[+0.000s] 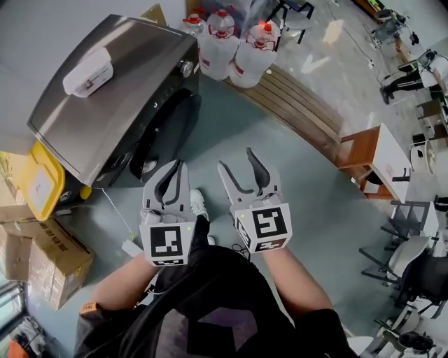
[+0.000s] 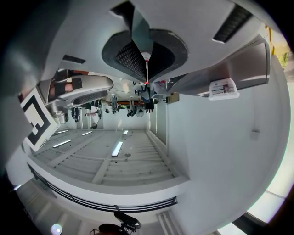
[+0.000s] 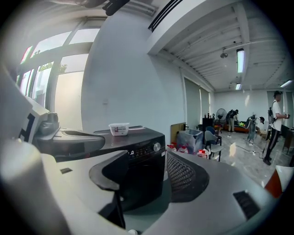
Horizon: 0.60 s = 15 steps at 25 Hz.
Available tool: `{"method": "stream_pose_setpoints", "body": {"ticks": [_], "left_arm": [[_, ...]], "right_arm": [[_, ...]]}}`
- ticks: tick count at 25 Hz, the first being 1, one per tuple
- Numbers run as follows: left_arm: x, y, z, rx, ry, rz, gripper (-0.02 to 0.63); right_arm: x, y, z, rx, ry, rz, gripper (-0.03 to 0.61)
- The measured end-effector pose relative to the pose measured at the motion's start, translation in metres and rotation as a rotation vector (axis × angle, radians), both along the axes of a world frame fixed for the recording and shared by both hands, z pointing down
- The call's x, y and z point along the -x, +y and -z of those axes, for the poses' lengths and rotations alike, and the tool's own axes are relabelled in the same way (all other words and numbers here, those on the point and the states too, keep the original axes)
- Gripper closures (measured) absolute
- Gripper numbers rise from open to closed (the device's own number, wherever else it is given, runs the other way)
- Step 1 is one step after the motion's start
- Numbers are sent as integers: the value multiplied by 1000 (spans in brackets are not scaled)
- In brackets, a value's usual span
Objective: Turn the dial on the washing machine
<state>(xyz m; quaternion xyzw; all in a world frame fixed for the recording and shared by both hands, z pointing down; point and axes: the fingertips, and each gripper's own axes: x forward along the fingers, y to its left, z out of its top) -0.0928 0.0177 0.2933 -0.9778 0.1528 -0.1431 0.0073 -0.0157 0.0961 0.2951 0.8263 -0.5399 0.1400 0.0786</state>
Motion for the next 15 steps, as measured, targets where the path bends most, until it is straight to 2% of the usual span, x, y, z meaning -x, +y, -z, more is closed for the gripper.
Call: {"method": "stream_pose_setpoints", "body": {"ticks": [9, 15], "left_arm": [[-61, -68, -22, 49, -28, 67, 595], [-82, -95, -24, 34, -58, 135, 595]], "right_arm": [[-81, -89, -17, 29, -22, 88, 298], [-120, -131, -21, 37, -28, 161, 295]]}}
